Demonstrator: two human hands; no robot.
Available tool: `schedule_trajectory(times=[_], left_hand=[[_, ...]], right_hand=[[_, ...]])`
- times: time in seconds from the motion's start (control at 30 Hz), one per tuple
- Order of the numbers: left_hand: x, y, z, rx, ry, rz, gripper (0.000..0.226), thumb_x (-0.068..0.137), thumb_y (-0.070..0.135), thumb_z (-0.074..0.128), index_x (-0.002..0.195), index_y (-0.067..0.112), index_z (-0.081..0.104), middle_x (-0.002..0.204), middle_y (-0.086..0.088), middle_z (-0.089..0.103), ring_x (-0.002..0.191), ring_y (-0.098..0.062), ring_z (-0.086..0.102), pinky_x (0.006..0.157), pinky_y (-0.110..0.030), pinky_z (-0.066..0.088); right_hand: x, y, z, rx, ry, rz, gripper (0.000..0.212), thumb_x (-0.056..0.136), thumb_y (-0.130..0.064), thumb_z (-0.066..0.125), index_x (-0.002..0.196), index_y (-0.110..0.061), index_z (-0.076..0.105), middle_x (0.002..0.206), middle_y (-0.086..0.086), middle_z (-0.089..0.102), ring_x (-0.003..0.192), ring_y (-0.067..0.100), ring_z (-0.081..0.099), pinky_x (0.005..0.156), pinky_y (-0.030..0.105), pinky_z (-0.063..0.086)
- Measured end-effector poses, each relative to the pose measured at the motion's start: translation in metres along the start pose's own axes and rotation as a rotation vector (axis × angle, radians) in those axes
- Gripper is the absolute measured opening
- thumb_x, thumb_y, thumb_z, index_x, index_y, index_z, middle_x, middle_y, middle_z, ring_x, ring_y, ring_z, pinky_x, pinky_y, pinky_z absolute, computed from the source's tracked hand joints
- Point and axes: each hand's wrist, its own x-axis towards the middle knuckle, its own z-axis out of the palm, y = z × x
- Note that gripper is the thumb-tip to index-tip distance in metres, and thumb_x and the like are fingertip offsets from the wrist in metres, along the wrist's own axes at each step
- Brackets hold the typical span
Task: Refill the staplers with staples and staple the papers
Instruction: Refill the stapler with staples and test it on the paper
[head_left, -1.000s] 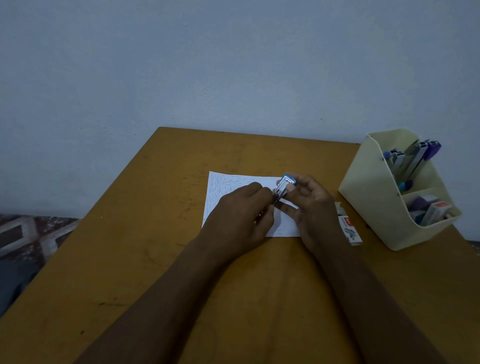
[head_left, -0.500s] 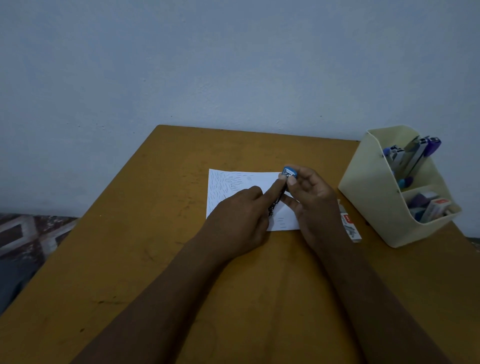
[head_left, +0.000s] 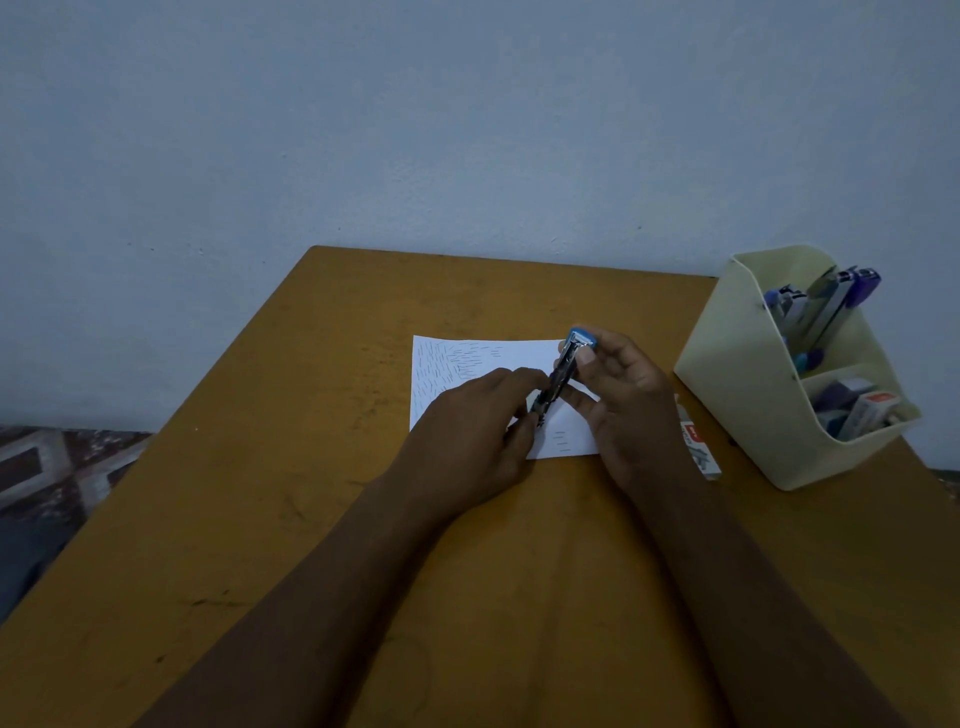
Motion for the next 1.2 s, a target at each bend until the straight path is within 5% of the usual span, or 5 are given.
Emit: schedule_trajectory(times=[0.13,0.63,0.83,1.0,1.2], left_hand=[[0.001,0.000,0.000,-0.003,-0.021,0.020,0.037,0.090,0.024,0.051,0.126,0.023,0.057,0.091,0.003,0.061,0.068,-0.006,0.051,0.060,-0.024,0.045],[0.003,0.000,-0.001,0.015,0.043,-0.063,0.012,0.085,0.028,0.058,0.088,0.020,0.066,0.086,0.003,0.060,0.069,-0.012,0.059,0.060,-0.033,0.051],[0.004,-0.001,-0.006,0.001,0.168,-0.101,0.004,0.083,0.024,0.060,0.081,0.021,0.062,0.082,0.007,0.063,0.072,-0.007,0.055,0.060,-0.017,0.040],[0.006,0.003,-0.006,-0.087,0.287,-0.078,0.005,0.084,0.021,0.062,0.086,0.018,0.065,0.086,0.007,0.064,0.072,-0.007,0.056,0.061,-0.021,0.046],[0.009,0.006,-0.004,-0.198,0.307,-0.075,0.010,0.085,0.019,0.063,0.095,0.016,0.066,0.090,0.007,0.065,0.074,-0.005,0.059,0.064,-0.025,0.051]], right_hand=[[0.000,0.000,-0.001,-0.008,-0.011,0.007,0.020,0.094,-0.005,0.050,0.105,-0.017,0.061,0.098,0.003,0.066,0.093,0.014,0.063,0.077,0.028,0.053],[0.000,0.005,0.002,-0.155,0.082,0.077,0.019,0.092,-0.007,0.054,0.111,-0.006,0.057,0.106,0.013,0.067,0.089,0.018,0.068,0.071,0.026,0.056],[-0.002,0.011,0.006,-0.586,0.082,-0.028,0.040,0.090,-0.004,0.056,0.127,-0.014,0.046,0.115,0.011,0.061,0.086,0.016,0.066,0.059,0.012,0.053],[-0.005,0.018,0.004,-1.107,0.081,-0.223,0.040,0.089,-0.014,0.057,0.128,-0.009,0.050,0.122,0.010,0.057,0.104,0.017,0.056,0.073,0.015,0.040],[-0.003,0.020,0.001,-1.197,0.033,-0.327,0.024,0.085,-0.009,0.060,0.108,-0.002,0.060,0.104,0.014,0.063,0.092,0.021,0.057,0.074,0.018,0.037]])
